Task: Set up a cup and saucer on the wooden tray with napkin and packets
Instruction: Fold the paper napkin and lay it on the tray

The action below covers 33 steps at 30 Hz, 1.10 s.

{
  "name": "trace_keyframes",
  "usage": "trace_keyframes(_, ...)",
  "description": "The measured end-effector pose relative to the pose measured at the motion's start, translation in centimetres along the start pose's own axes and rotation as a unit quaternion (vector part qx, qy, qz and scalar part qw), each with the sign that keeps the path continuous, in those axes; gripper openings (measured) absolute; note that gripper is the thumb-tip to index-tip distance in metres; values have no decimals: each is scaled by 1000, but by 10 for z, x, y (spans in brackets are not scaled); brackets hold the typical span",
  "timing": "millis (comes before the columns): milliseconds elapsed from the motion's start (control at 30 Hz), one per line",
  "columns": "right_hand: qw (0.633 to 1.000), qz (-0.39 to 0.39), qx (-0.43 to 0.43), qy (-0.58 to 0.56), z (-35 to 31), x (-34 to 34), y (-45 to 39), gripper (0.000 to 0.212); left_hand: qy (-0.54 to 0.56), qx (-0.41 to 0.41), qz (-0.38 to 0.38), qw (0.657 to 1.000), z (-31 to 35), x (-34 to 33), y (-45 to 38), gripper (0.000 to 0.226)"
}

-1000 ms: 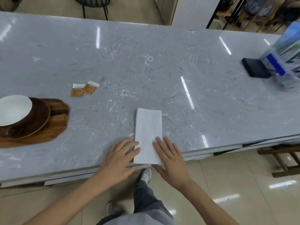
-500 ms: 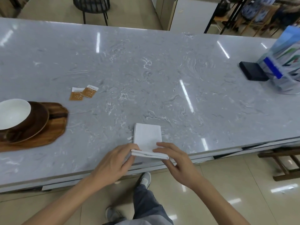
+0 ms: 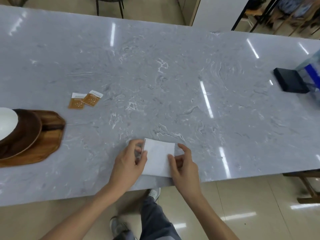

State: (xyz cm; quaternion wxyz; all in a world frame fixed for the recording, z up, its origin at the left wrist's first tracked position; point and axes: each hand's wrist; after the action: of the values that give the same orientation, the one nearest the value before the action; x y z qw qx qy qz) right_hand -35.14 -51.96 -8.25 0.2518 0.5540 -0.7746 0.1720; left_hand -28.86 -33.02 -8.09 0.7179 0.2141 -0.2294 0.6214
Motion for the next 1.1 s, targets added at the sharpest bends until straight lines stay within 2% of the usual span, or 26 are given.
trace_keyframes(200,997,7,20,80,-6,-6,2,43,-124,-34,16,992,6,-6,0,43)
trace_keyframes(300,988,15,61,142,-11,-9,1,46,-217,-141,20,966,14,-10,0,47)
trace_keyframes(367,977,25,114,181,-14,-13,-1,48,-254,-207,-10,945,19,-16,-5,47)
trace_keyframes(433,964,0,157,214,-12,-18,-2,50,-305,-202,-75,928,18,-19,-12,56)
trace_keyframes(500,956,-40,159,244,-8,-23,-4,54,-344,-172,-127,914,6,-19,-17,65)
trace_keyframes(600,943,-59,155,290,0,-29,-3,58,-352,-165,-136,911,-9,-19,-18,68)
trace_keyframes(867,936,-55,138,320,2,-36,-3,64,-357,-153,-154,909,-7,-19,-20,72)
trace_keyframes(1000,937,-52,141,316,1,-37,-4,63,-352,-205,-140,903,-4,-12,-15,68)
trace_keyframes(1100,950,-35,157,267,3,-32,-1,64,-363,-262,-160,880,-11,-7,-9,63)
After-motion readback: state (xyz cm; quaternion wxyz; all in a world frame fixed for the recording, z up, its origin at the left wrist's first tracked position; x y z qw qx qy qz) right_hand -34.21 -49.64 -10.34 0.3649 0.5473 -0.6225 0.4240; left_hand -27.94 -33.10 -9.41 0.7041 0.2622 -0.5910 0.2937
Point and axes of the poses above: each hand's wrist, its own y-axis away from the middle knuckle, its own x-axis out of the back of the hand, z = x × y, and after that the axes turned 4 degrees about x, right-handed
